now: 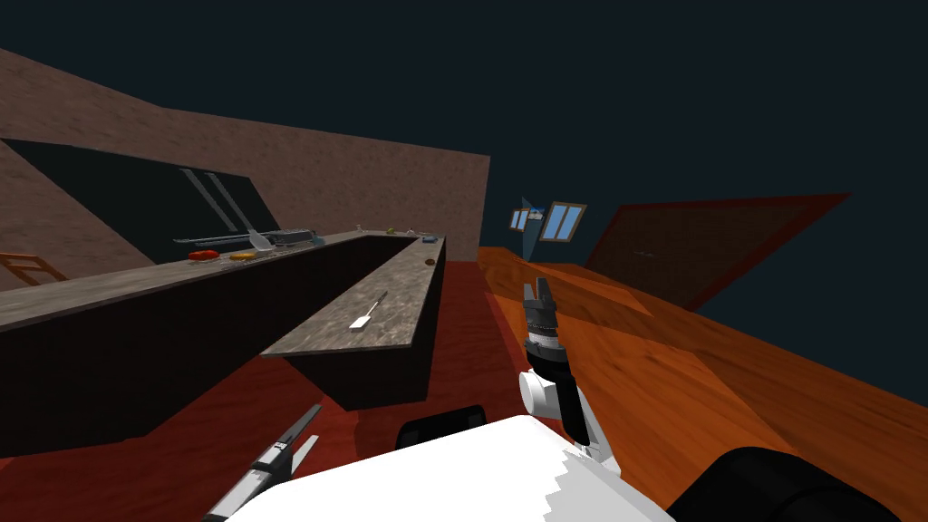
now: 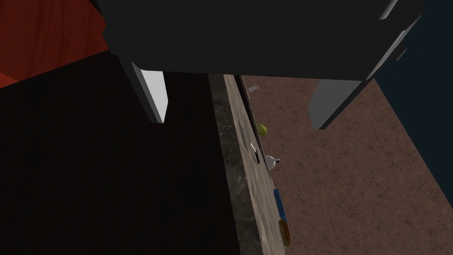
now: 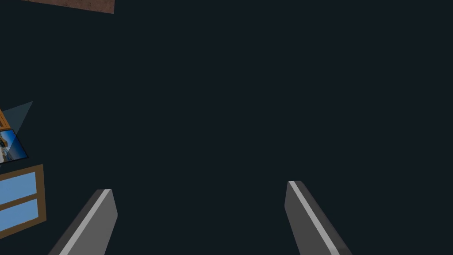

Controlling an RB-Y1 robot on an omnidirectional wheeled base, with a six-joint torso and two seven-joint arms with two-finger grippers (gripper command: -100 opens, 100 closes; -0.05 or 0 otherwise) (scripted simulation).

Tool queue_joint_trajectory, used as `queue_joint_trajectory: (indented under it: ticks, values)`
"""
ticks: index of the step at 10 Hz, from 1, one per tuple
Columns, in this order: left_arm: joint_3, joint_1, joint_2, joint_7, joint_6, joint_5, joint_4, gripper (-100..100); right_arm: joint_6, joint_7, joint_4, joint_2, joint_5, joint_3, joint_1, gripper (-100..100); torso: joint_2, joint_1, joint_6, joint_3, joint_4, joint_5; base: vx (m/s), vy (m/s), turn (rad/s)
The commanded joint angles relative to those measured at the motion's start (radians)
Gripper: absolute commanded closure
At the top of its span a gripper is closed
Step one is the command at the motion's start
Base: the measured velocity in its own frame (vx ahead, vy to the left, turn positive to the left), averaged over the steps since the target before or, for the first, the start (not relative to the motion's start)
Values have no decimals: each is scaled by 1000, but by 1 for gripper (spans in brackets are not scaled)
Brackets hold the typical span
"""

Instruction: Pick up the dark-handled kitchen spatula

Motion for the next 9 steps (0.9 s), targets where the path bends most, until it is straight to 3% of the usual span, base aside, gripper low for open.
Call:
queue_joint_trajectory:
  ticks: [1,2,9]
  values:
    - [-21,17,50,3,10,11,50,-100,0,0,0,0,0,0,0,0,0,0,0,0,0,0,19,-81,-95]
    - [-21,17,70,3,10,11,53,-100,0,0,0,0,0,0,0,0,0,-1,0,0,0,0,24,-75,-48]
    - [-84,68,282,16,28,57,223,-100,0,0,0,0,0,0,0,0,-1,0,0,0,0,0,32,-83,-97]
